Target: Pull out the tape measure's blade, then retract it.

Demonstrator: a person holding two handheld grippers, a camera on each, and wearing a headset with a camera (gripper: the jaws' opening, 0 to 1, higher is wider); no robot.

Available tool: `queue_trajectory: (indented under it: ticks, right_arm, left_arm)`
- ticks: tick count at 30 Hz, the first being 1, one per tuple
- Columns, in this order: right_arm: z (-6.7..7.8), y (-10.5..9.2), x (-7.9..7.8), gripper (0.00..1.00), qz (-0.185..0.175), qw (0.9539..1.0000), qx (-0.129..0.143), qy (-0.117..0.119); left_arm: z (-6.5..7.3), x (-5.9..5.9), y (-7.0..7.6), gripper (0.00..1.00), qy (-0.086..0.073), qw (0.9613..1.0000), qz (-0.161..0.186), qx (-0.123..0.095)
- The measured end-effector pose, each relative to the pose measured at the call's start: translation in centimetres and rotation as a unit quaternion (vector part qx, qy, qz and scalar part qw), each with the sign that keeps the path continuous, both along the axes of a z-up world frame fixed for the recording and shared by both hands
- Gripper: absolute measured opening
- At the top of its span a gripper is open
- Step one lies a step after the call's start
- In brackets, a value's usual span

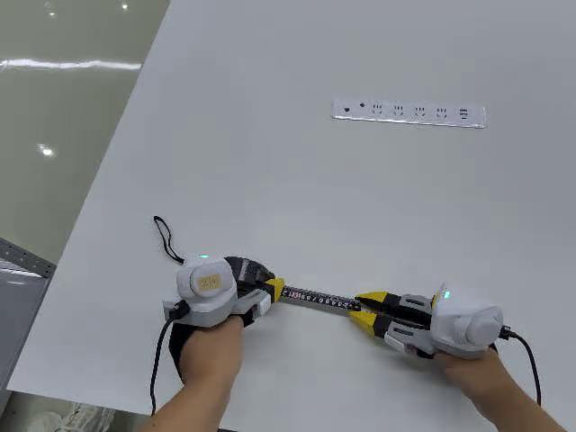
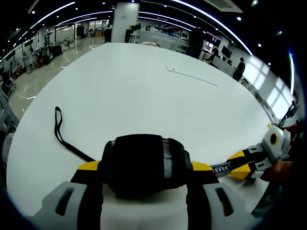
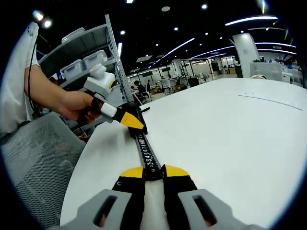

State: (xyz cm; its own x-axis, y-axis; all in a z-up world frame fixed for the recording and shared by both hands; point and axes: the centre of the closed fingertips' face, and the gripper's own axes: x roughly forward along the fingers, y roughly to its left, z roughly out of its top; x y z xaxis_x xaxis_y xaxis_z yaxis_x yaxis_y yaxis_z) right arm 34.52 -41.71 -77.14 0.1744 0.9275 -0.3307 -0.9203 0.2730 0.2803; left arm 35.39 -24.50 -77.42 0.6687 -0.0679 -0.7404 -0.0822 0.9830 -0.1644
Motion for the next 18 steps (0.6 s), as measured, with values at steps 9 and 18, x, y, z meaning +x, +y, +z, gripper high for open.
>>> queue_trajectory:
  ticks: [9,18]
  right_arm:
    - [0.0,1.3,-0.1,0.13,0.007,1.0,0.001,-0.001]
    - [-0.1,2.5,-0.1,0.13,0.013,0.9999,0.0,-0.002]
  left_arm:
    - [0.0,0.0,0.0,0.68,0.0,1.0,0.0,0.0]
    - [0.0,0.0,0.0,0.68,0.0,1.0,0.0,0.0]
